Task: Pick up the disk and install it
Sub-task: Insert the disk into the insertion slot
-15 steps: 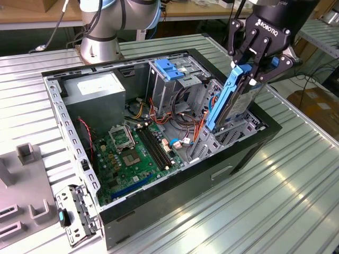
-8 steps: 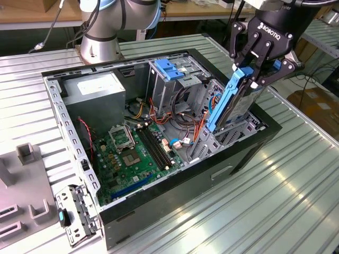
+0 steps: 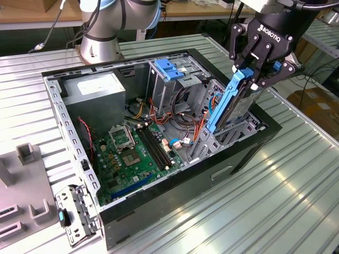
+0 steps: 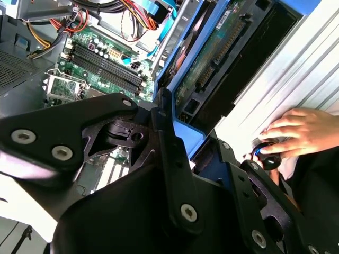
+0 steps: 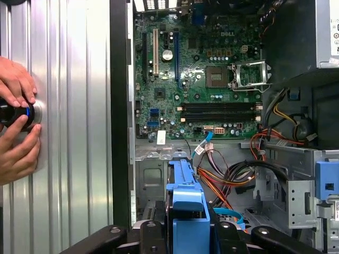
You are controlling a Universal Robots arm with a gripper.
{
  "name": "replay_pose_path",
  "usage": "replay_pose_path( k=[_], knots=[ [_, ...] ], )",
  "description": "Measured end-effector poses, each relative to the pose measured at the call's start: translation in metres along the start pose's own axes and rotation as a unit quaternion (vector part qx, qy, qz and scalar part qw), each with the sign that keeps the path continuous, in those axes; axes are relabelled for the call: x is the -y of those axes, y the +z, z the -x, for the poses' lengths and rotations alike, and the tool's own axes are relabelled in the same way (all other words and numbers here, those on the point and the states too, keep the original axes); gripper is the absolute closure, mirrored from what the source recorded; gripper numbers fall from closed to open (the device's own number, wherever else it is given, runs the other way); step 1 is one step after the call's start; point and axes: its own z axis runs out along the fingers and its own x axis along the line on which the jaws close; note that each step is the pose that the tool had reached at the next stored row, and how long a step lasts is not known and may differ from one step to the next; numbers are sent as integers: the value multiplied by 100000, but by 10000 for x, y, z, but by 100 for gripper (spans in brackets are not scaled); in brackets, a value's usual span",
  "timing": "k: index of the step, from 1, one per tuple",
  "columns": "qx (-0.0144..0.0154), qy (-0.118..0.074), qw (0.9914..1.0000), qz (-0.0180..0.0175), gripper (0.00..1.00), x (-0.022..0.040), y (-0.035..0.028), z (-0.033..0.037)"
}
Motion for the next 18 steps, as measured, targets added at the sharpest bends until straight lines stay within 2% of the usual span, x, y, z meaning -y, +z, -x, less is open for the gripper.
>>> replay_pose_path(
  k=[13, 18],
  knots=[
    [-8, -502, 99999, -4, 63, -1, 2, 25],
    [-14, -512, 99999, -2, 63, 1, 49, 25]
  ],
)
